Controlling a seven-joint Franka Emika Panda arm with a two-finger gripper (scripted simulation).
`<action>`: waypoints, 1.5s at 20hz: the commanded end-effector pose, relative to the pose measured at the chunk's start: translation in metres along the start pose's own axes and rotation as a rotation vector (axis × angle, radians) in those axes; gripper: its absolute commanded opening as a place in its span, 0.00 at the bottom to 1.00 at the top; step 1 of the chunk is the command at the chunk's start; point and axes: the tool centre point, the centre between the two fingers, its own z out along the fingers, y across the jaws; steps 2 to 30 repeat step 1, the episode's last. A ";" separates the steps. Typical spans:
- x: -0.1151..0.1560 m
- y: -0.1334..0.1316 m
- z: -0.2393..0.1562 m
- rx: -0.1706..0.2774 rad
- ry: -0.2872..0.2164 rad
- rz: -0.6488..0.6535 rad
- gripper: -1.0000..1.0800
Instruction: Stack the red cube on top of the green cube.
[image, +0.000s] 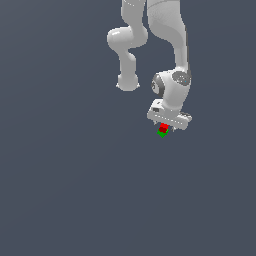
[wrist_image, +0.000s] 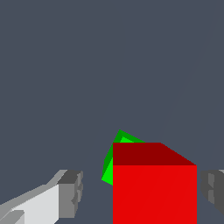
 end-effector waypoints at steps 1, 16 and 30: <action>0.000 0.000 0.000 0.000 0.000 0.000 0.96; 0.000 0.000 0.000 0.000 0.000 0.000 0.96; 0.000 0.000 0.000 0.000 0.000 0.000 0.96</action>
